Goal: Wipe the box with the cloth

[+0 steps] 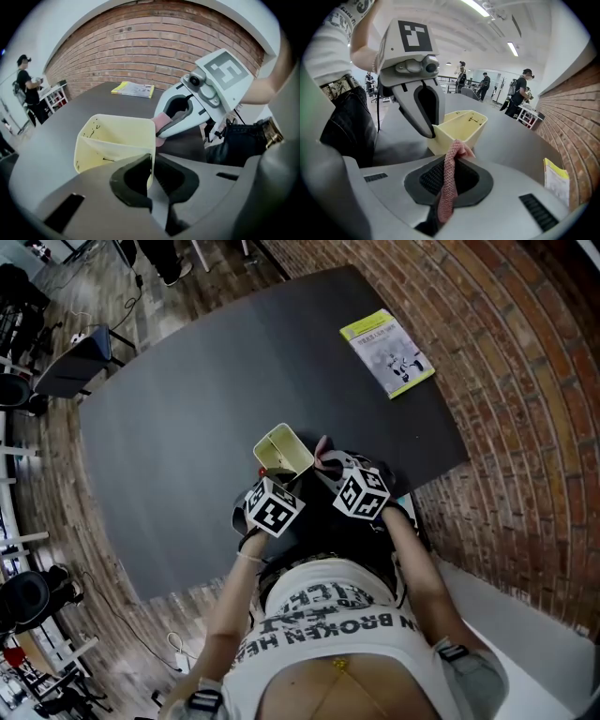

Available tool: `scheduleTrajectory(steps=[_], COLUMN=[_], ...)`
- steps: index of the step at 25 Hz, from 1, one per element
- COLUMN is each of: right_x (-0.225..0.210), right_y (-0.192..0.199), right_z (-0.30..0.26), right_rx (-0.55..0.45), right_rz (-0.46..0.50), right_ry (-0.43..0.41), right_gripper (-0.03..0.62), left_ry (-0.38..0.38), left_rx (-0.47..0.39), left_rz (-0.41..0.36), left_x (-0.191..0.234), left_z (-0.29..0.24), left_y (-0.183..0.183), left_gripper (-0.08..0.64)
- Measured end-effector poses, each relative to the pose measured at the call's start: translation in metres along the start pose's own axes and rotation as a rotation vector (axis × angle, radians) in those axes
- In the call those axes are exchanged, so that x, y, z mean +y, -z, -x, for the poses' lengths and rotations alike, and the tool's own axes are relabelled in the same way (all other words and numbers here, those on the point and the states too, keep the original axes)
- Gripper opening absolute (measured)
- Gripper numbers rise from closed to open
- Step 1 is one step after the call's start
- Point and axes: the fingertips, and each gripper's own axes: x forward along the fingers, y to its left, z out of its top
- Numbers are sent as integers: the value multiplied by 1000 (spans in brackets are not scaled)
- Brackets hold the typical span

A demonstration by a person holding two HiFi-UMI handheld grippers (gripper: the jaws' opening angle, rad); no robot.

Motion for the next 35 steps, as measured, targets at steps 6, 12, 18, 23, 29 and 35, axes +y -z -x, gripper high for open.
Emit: scheduleTrajectory(steps=[6, 12, 18, 23, 29, 35], right_x=[-9, -18, -28, -30, -27, -29], right_y=[2, 7, 15, 17, 21, 25], right_z=[5, 13, 27, 34, 35, 35], right_rx=[-12, -27, -42, -49, -32, -18], right_rz=[-56, -128, -177, -192, -185, -184], right_ry=[37, 86, 129, 148, 152, 151], right_gripper=[18, 17, 17, 17, 17, 17], left_ry=[-30, -18, -6, -104, -126, -142], left_rx=[-97, -169, -291, -69, 202, 323], left_rz=[175, 184, 30, -300, -752, -1065], left_x=[-3, -3, 8, 45, 56, 56], left_z=[-8, 10, 53, 51, 34, 23], left_y=[-13, -19, -26, 11, 32, 34], left_gripper=[26, 32, 72, 83, 83, 83])
